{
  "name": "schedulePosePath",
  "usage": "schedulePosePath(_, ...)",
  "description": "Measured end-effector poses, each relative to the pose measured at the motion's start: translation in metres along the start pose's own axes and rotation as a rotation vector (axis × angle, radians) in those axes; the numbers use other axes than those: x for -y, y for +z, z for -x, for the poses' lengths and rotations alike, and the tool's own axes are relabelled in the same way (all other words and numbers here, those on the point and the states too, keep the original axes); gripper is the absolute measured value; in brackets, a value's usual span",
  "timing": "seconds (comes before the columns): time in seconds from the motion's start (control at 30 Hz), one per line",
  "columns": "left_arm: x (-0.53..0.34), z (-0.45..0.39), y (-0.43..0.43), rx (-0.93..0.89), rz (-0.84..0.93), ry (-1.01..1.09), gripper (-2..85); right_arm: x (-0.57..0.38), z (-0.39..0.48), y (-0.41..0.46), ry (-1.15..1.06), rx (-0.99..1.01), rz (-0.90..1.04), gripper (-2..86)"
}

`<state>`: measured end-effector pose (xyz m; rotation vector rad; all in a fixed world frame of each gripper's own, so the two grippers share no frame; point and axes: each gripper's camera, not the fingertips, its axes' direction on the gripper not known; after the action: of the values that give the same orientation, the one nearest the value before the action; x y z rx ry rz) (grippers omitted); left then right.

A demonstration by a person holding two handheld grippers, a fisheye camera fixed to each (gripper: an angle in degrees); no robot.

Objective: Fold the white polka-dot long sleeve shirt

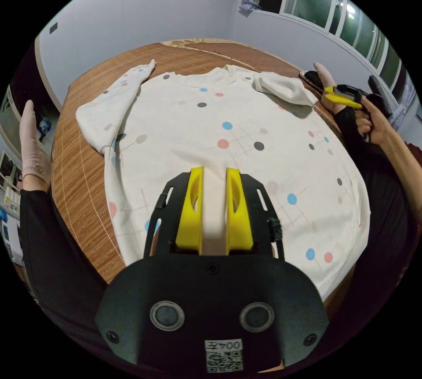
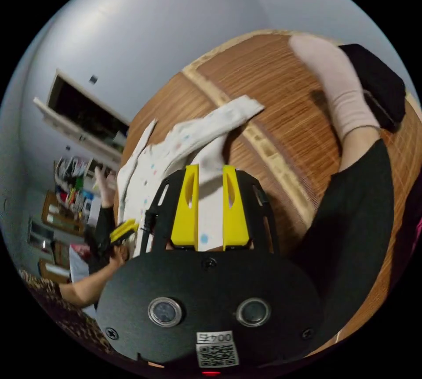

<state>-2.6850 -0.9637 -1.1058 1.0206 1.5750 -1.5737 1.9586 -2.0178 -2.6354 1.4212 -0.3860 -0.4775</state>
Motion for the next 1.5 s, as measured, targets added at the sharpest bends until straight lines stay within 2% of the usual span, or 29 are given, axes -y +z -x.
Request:
schedulePosePath(0.07, 0.002, 0.0, 0.002, -0.001, -0.001, -0.001, 7.3, 0.032, -0.026, 0.007, 0.107, -0.042, -0.045, 9.5)
schedulePosePath(0.17, 0.004, 0.0, 0.003, -0.001, -0.002, 0.0, 7.3, 0.067, -0.05, 0.029, 0.225, 0.014, -0.017, 10.0)
schedulePosePath(0.33, 0.008, 0.001, 0.006, -0.004, -0.003, -0.001, 7.3, 0.091, -0.068, 0.061, 0.382, 0.083, 0.052, 12.0)
schedulePosePath(0.47, 0.012, 0.001, 0.008, -0.005, -0.003, -0.001, 7.3, 0.094, -0.071, 0.07, 0.46, 0.063, 0.063, 9.4)
schedulePosePath(0.57, 0.016, 0.0, 0.009, -0.003, -0.003, 0.001, 7.4, 0.099, -0.059, 0.067, 0.408, 0.083, 0.041, 5.0)
schedulePosePath(0.7, 0.021, 0.001, 0.011, -0.004, -0.003, 0.0, 7.4, 0.108, -0.023, 0.048, 0.267, 0.009, -0.014, 3.8)
schedulePosePath(0.87, 0.028, 0.001, 0.012, -0.003, -0.003, 0.002, 7.5, 0.124, 0.046, -0.008, 0.032, -0.164, -0.109, 3.5)
schedulePosePath(1.03, 0.036, 0.001, 0.013, -0.005, -0.002, 0.0, 7.5, 0.126, 0.081, -0.078, -0.112, -0.352, -0.223, 3.4)
schedulePosePath(1.17, 0.044, 0.001, 0.014, -0.004, -0.002, 0.001, 7.5, 0.116, 0.059, -0.129, -0.072, -0.61, -0.282, 4.0)
schedulePosePath(1.27, 0.049, 0.001, 0.015, -0.001, -0.002, 0.002, 7.5, 0.102, 0.019, -0.143, 0.047, -0.772, -0.207, 5.9)
schedulePosePath(1.37, 0.056, 0.002, 0.015, 0.0, -0.002, 0.003, 7.6, 0.064, 0.021, -0.164, 0.06, -0.675, -0.329, 7.3)
schedulePosePath(1.5, 0.064, 0.002, 0.016, -0.003, -0.002, 0.001, 7.5, 0.025, 0.072, -0.152, -0.083, -0.467, -0.343, 8.3)
